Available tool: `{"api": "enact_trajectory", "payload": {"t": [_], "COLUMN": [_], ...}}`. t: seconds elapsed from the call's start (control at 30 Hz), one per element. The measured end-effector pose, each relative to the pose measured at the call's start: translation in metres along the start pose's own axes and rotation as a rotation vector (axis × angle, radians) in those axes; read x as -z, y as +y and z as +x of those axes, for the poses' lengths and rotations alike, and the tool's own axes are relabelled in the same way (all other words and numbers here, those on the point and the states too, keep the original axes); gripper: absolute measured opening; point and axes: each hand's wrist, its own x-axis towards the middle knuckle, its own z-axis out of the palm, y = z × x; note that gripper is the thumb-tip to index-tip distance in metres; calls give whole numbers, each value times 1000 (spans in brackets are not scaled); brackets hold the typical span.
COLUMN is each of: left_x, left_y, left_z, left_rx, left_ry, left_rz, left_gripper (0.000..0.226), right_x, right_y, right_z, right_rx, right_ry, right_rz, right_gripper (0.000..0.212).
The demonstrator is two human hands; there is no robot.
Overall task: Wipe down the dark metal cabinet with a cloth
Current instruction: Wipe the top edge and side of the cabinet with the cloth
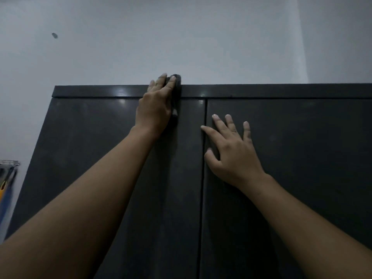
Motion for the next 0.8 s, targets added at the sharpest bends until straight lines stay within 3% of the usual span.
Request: {"api": "enact_trajectory", "payload": {"t": [0.27, 0.4, 0.53, 0.67, 0.8], "left_x": [-5, -25, -28, -7, 15], "left_y": [15, 47, 56, 29, -25], "left_z": [7, 2, 1, 0, -2], "left_rx": [185, -64, -326, -364, -296], "left_ry": [114, 48, -121, -192, -146], "left_rz": [-77, -91, -128, -149, -182], "left_gripper": [54, 59, 57, 60, 59], "right_x": [-21, -23, -24, -22, -22], "right_y": [-16, -15, -13, -13, -18], "right_z": [7, 7, 8, 9, 9], "right_rx": [-86, -72, -96, -94, -114], "right_ry": [210, 229, 243, 225, 189], "right_rz": [17, -2, -40, -60, -108], "right_gripper": [65, 68, 75, 72, 73]}}
